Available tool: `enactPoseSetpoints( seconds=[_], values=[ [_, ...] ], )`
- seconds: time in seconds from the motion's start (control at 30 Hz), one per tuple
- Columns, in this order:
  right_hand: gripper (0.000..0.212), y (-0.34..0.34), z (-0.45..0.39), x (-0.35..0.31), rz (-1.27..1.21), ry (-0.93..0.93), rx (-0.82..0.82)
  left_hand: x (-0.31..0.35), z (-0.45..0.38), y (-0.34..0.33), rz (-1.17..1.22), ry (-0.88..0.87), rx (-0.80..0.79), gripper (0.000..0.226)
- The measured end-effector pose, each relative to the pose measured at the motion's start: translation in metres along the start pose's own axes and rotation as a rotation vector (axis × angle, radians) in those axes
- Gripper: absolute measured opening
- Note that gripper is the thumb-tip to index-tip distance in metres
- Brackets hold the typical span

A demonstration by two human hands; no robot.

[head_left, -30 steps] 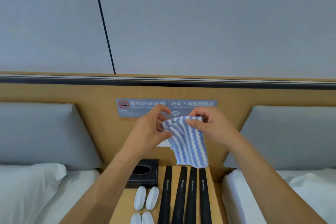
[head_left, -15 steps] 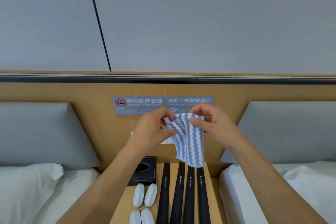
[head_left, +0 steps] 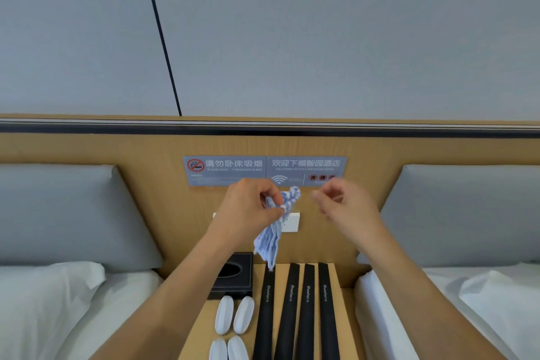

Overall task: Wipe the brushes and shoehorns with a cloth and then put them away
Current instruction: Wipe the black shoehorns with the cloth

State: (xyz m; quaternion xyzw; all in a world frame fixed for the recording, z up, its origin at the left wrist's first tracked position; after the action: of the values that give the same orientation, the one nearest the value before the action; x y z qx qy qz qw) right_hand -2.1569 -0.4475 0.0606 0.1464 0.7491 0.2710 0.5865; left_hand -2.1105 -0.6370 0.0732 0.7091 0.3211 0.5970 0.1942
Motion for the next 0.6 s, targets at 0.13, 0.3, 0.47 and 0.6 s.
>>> enactPoseSetpoints(
  seconds=[0.13, 0.3, 0.47, 0.6],
  values=[
    [0.038, -0.057, 0.017, 0.005, -0.557, -0.39, -0.336, 0.008, 0.002, -0.009, 0.004, -0.026, -0.045, 0.013],
    [0.003, -0.066, 0.01, 0.013, -0.693, -0.359, -0.301, -0.002, 0.004, -0.001, 0.172, 0.06, -0.068, 0.015],
    [0.015, -0.037, -0.006, 0.034, -0.229, -0.227, -0.267, -0.04, -0.007, 0.036, 0.044, 0.139, 0.047, 0.03],
    [0.013, -0.004, -0.024, 0.04, 0.289, 0.021, -0.196, -0.065, -0.015, 0.062, -0.159, 0.168, 0.073, 0.025]
  ],
)
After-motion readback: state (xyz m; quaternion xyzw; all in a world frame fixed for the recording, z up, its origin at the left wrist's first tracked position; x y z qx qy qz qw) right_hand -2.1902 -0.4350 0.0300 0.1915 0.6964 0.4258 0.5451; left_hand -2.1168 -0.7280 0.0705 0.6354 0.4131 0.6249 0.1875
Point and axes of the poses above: each hand's wrist, its own z-axis away from the middle knuckle, its own y-axis out of the back of the hand, x = y × z, the point moved 8 cm from there along -z, towards the middle knuckle, and after that the axes turned 4 degrees about y, right-handed, at the moved point
